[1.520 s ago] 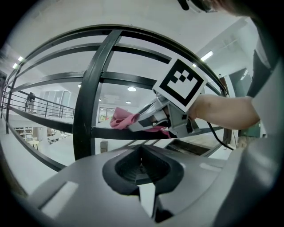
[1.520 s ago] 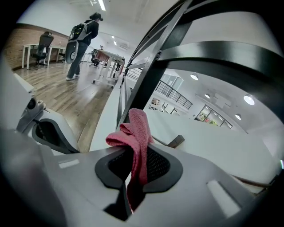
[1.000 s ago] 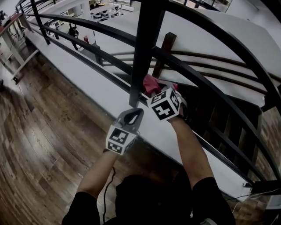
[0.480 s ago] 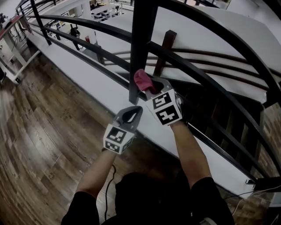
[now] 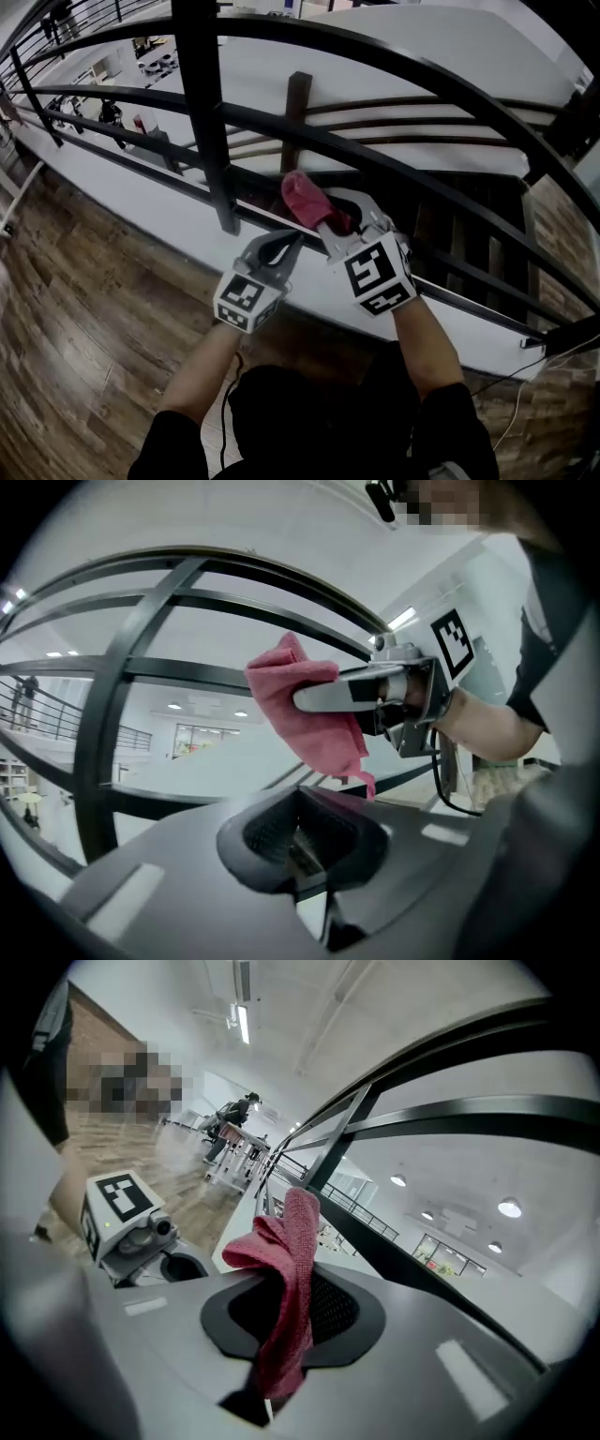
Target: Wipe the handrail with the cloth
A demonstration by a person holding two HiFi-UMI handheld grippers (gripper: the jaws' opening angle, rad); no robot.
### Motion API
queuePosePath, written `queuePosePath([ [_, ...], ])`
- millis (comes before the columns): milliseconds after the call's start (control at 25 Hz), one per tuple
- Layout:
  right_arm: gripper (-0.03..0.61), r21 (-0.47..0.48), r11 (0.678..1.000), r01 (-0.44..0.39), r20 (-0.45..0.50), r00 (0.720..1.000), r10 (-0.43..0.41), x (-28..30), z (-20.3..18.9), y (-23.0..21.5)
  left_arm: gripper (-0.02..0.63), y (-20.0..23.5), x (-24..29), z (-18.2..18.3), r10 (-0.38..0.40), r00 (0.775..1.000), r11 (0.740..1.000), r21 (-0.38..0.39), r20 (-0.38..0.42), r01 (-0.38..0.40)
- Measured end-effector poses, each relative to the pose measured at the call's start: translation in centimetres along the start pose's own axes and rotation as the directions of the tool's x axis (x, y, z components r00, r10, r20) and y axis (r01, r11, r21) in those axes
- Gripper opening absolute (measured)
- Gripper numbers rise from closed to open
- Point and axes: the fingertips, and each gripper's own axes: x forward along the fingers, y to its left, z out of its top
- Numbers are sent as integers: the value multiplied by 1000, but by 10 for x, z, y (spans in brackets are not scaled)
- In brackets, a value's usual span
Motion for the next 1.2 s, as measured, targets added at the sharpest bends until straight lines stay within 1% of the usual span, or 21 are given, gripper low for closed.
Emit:
queuePosePath([
  [80,51,-27,999,38,-25,999,-38,-41,-24,-12,0,-37,21,4,-102,995,994,24,1,102],
  [120,51,-35,997,67,-43,997,-69,-65,-39,-18,0,-60,34,4,-163,987,986,33,-6,164],
  [160,51,-39,994,100,-59,993,-102,-90,-54,-24,0,-84,47,1,-229,973,973,38,-14,230],
  [200,51,-38,991,131,-70,989,-133,-117,-69,-30,0,-111,60,-2,-297,955,954,38,-21,298],
  [280,51,-29,985,170,-84,981,-172,-169,-99,-39,0,-168,85,-6,-421,907,905,46,-35,422],
  [360,51,-22,980,199,-110,973,-200,-218,-131,-49,0,-227,108,-8,-519,853,849,80,-54,522],
  [480,51,0,967,254,-171,953,-250,-281,-181,-65,0,-307,136,-16,-629,771,760,129,-95,636],
  [560,51,12,960,278,-213,939,-270,-318,-213,-72,0,-350,153,-24,-687,717,706,124,-118,697],
  [600,51,19,957,288,-234,932,-276,-336,-227,-73,0,-367,161,-29,-706,697,689,105,-123,717],
  [640,51,26,954,299,-251,926,-283,-352,-240,-74,0,-381,170,-32,-716,687,683,80,-121,726],
  [720,51,40,943,330,-276,911,-307,-380,-263,-79,0,-405,187,-38,-722,683,685,24,-110,728],
  [760,51,45,937,346,-287,903,-320,-394,-273,-82,0,-419,193,-41,-728,676,681,0,-110,733],
  [800,51,51,931,362,-298,895,-332,-407,-283,-84,0,-436,199,-44,-740,663,668,-12,-116,744],
  [920,51,71,912,403,-336,871,-359,-444,-313,-88,0,-489,209,-53,-786,602,606,14,-140,795],
  [960,51,79,906,415,-350,863,-365,-454,-324,-88,0,-504,213,-55,-796,588,593,15,-144,805],
  [1040,51,93,894,439,-381,845,-375,-473,-347,-86,0,-530,224,-61,-807,574,581,-12,-137,814],
  [1120,51,94,882,462,-416,823,-386,-489,-371,-85,0,-551,234,-68,-812,569,577,-42,-128,815],
  [1200,51,82,870,486,-455,795,-401,-504,-396,-84,0,-568,242,-76,-815,566,576,-66,-124,815],
])
